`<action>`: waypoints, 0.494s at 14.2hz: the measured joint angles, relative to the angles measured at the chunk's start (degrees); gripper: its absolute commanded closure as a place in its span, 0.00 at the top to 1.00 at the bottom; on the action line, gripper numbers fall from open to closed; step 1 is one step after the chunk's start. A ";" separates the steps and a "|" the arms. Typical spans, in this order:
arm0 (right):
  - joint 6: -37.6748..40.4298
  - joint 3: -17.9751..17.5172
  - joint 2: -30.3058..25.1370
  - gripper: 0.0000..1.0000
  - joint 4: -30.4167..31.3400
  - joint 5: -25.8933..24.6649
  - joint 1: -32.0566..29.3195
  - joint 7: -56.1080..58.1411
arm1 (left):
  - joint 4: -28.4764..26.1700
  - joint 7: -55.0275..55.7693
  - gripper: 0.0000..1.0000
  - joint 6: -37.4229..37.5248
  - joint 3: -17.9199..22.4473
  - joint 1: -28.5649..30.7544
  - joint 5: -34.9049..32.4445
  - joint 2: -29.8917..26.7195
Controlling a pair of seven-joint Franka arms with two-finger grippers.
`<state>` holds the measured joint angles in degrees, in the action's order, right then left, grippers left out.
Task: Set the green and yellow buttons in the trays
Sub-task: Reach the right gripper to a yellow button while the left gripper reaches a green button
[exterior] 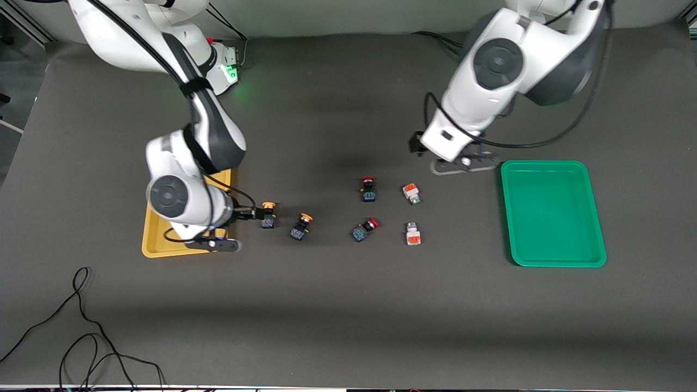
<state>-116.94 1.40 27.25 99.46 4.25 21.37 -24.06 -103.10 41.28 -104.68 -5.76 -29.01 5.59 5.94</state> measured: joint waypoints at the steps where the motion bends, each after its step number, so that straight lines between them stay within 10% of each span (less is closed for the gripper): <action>1: -3.39 0.00 1.22 1.00 1.59 0.01 0.21 -0.56 | -0.03 1.24 1.00 -0.28 0.00 -1.02 0.03 0.33; 7: -11.20 -0.03 7.83 1.00 3.28 0.11 2.09 -4.47 | -2.31 2.08 1.00 -9.29 0.79 -1.51 0.19 11.66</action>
<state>-128.14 1.37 35.08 102.74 4.36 23.46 -28.52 -105.41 43.35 -113.98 -4.97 -30.51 5.79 17.60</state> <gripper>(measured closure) 0.000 0.000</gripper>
